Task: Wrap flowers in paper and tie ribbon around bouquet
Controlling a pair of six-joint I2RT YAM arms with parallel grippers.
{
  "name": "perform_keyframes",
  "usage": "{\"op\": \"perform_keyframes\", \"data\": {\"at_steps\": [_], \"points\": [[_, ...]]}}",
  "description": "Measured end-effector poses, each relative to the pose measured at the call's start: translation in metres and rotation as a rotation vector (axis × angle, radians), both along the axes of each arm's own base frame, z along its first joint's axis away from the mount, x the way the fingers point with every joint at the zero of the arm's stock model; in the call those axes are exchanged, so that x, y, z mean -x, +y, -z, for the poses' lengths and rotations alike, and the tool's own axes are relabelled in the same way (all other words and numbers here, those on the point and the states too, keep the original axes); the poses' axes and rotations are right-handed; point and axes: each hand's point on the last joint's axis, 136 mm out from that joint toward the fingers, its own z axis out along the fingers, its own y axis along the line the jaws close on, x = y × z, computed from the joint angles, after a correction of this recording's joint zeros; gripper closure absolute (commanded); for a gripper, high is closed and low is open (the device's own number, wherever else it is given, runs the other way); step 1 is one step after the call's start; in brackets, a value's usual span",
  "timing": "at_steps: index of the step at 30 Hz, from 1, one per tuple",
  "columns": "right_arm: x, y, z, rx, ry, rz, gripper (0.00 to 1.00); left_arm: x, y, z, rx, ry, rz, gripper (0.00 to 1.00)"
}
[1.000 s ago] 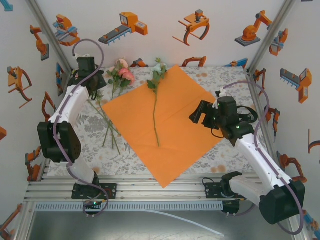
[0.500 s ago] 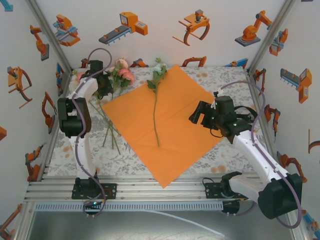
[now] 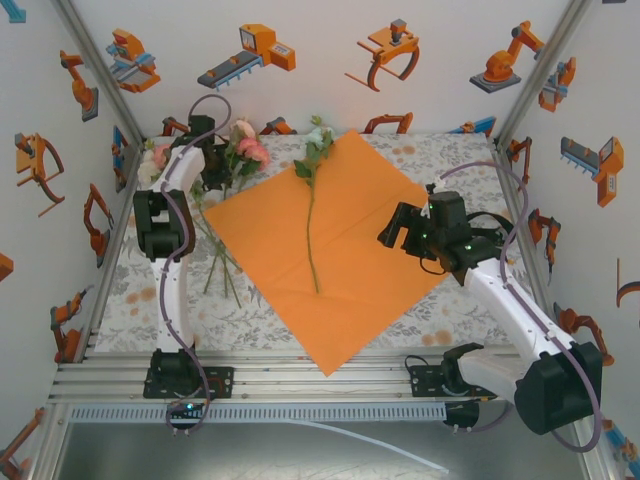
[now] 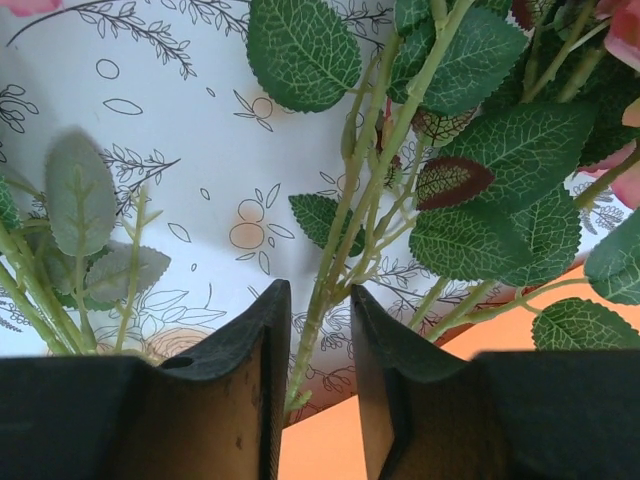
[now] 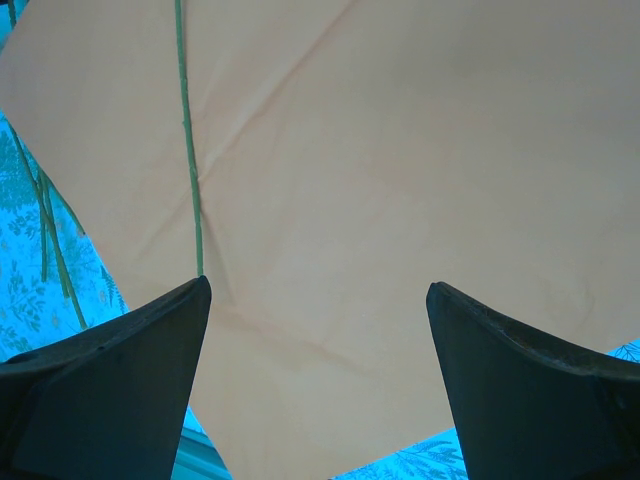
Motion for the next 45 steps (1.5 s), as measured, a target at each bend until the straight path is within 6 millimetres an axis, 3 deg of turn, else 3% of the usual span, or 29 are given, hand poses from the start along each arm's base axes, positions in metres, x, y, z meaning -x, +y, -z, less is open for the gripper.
{"op": "perform_keyframes", "data": {"at_steps": [6,7,9,15,23,26,29,36,39,41,45], "points": [[0.0,0.0,-0.002,-0.001,-0.005,0.0,0.2,0.0,0.0,-0.008,-0.012,0.009,0.021,0.84],[0.001,0.0,-0.002,-0.002,-0.007,0.0,0.2,0.0,0.0,-0.009,-0.015,0.01,0.023,0.83],[0.001,-0.001,-0.004,-0.003,-0.011,0.0,0.2,0.0,0.001,-0.014,-0.024,0.01,0.03,0.71],[0.003,-0.002,-0.01,-0.004,-0.027,0.006,0.2,0.002,-0.003,-0.018,-0.028,0.014,0.079,0.63],[0.005,-0.003,-0.008,0.0,-0.019,0.007,0.2,0.007,-0.006,-0.002,-0.044,0.074,0.104,0.63],[0.006,-0.004,-0.007,0.003,-0.014,0.009,0.2,0.008,-0.006,0.012,-0.049,0.108,0.104,0.68],[0.006,-0.005,-0.007,0.006,-0.012,0.011,0.2,0.008,-0.006,0.007,-0.05,0.108,0.105,0.8],[0.008,-0.006,-0.012,0.003,-0.027,0.014,0.2,0.012,0.002,0.006,-0.092,0.124,0.096,0.93],[0.008,-0.005,-0.015,-0.002,-0.036,0.006,0.21,0.012,0.012,-0.011,-0.152,0.102,0.08,0.95],[0.009,-0.001,-0.019,-0.016,-0.05,-0.013,0.21,0.012,0.021,-0.034,-0.205,0.069,0.067,0.96],[0.011,0.011,-0.035,-0.078,-0.111,-0.074,0.22,0.015,0.039,-0.11,-0.341,-0.055,0.02,0.96]]}}
